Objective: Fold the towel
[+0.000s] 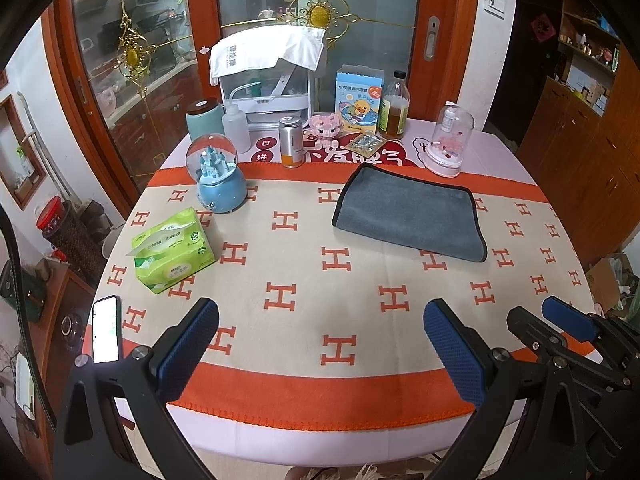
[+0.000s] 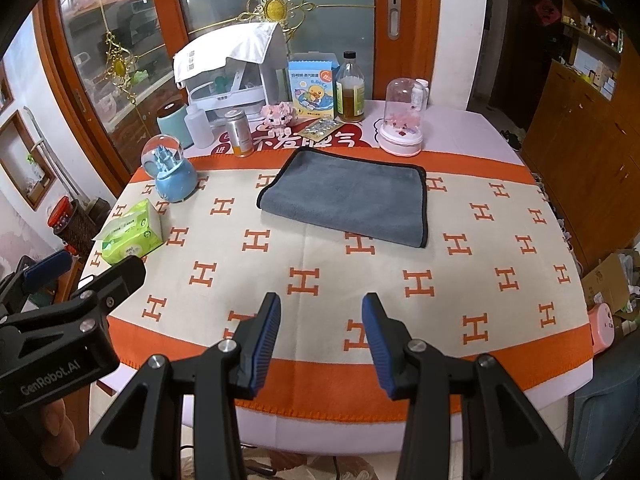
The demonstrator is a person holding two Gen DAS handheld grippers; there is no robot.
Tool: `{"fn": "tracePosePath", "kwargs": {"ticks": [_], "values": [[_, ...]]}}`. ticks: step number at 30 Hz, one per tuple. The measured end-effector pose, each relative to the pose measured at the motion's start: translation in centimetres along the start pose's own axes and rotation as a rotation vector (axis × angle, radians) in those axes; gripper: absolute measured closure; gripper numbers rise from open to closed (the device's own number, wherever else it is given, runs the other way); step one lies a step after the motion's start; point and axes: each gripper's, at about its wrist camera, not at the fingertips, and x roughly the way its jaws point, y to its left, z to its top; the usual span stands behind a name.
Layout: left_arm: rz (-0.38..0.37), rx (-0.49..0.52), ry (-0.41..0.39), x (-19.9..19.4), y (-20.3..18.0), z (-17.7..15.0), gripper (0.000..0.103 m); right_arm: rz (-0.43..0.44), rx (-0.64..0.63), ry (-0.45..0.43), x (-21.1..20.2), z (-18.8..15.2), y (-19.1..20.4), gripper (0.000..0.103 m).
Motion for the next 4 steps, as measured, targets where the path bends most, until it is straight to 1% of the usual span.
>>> {"fn": "tracePosePath", "kwargs": {"ticks": [4], "values": [[0.002, 0.003, -0.001, -0.03, 0.21, -0.06, 0.001, 0.002, -0.003, 0.009, 0.2, 0.13, 0.05, 0.06]]}}
